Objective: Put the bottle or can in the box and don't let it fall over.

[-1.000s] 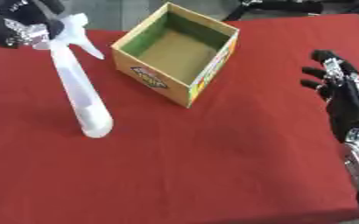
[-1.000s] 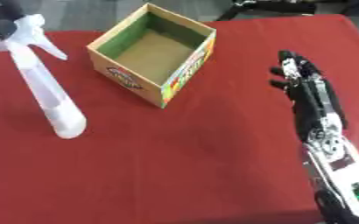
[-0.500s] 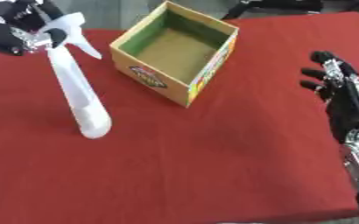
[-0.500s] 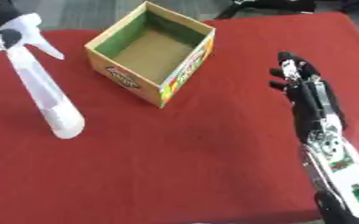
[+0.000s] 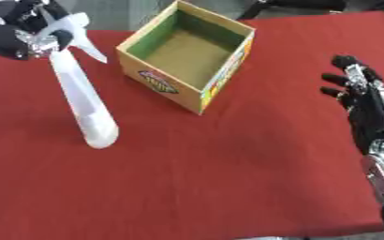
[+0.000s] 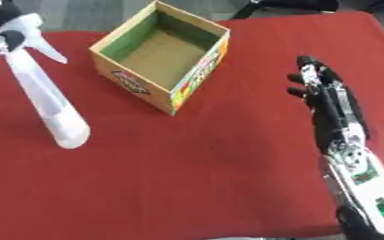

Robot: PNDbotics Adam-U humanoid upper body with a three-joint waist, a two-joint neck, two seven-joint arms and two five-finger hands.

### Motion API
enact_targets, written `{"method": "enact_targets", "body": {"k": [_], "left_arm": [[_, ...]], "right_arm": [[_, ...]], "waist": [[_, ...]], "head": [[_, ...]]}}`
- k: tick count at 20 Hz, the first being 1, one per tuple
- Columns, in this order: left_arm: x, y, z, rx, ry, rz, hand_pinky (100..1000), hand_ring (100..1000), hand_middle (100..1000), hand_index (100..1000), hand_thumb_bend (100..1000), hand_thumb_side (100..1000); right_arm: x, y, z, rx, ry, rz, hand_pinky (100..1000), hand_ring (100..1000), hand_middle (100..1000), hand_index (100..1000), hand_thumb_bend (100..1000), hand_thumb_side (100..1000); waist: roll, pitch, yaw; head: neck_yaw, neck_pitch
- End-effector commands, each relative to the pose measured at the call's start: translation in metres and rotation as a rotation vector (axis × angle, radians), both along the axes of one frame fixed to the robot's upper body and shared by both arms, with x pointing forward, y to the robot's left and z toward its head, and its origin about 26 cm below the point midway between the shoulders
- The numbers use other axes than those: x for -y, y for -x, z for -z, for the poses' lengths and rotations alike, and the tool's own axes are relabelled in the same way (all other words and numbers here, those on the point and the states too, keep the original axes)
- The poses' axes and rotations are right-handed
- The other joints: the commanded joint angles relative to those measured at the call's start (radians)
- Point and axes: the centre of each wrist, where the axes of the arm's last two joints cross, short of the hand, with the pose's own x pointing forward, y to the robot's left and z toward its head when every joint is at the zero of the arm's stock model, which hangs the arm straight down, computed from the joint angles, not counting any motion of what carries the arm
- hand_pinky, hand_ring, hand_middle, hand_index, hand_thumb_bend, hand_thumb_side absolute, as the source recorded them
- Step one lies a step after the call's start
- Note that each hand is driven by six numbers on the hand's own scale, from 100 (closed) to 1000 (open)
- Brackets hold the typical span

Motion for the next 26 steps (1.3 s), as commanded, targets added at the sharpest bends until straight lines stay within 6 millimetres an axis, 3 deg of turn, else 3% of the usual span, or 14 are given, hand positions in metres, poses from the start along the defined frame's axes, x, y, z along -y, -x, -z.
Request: {"method": "enact_targets", "body": {"k": [1, 7, 26], "left_arm": [[-0.0013, 0.0048, -0.0152, 0.043, 0.015, 0.003, 725, 567, 670, 758, 131, 432], [-0.0006, 0.0058, -0.0146, 0.030, 0.008, 0.016, 707, 544, 658, 747, 100, 282], [0.0015, 0.0080, -0.0178, 0.038, 0.046, 0.014, 592, 374, 539, 626, 100, 118]], "right_arm": [[0.0013, 0.0000, -0.0043, 0.014, 0.016, -0.002, 800, 824, 875, 822, 100, 685], [0.0013, -0.0001, -0.0042, 0.014, 0.016, -0.004, 801, 825, 875, 822, 100, 685], [-0.0001, -0.0003, -0.0032, 0.010, 0.017, -0.016, 806, 825, 876, 824, 100, 687]], "waist": [[0.000, -0.012, -0.001], [0.001, -0.011, -0.002], [0.000, -0.009, -0.007]], "head": [[0.001, -0.008], [0.000, -0.009], [-0.004, -0.007]]}}
